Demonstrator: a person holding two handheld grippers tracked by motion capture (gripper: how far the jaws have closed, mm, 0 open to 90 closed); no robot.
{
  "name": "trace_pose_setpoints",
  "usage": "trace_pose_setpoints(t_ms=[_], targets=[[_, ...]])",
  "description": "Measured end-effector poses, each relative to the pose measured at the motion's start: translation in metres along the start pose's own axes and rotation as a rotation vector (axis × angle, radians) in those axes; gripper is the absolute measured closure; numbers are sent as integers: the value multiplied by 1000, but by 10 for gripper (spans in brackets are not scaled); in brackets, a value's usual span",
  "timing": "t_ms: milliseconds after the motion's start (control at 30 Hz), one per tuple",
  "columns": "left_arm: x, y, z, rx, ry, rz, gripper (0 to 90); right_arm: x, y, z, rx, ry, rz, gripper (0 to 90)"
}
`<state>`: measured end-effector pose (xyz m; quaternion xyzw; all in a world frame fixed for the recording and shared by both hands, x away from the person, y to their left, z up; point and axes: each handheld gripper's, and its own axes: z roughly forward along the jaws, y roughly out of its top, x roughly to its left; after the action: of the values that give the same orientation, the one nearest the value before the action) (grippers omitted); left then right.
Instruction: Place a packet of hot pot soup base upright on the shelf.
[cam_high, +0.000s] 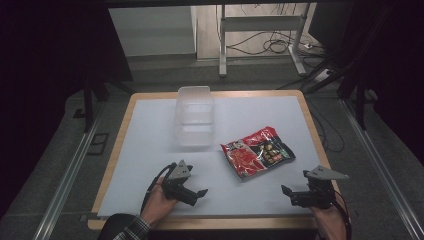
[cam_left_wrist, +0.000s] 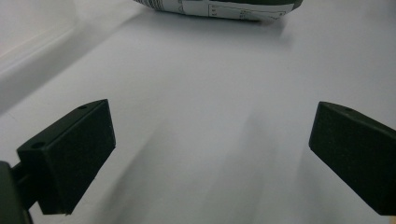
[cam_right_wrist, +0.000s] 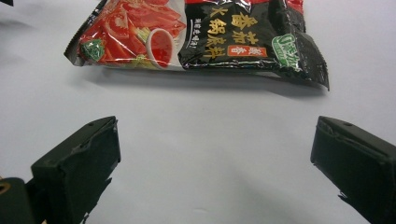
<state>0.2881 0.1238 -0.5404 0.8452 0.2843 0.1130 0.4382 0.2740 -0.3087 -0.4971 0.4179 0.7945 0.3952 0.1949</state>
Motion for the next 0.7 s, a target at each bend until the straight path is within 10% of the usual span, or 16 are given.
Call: trace_pose_setpoints(t_ms=[700], targets=[[10,14,4,-37,-37,-36,2,-2,1,0,-19,-10,11,15]])
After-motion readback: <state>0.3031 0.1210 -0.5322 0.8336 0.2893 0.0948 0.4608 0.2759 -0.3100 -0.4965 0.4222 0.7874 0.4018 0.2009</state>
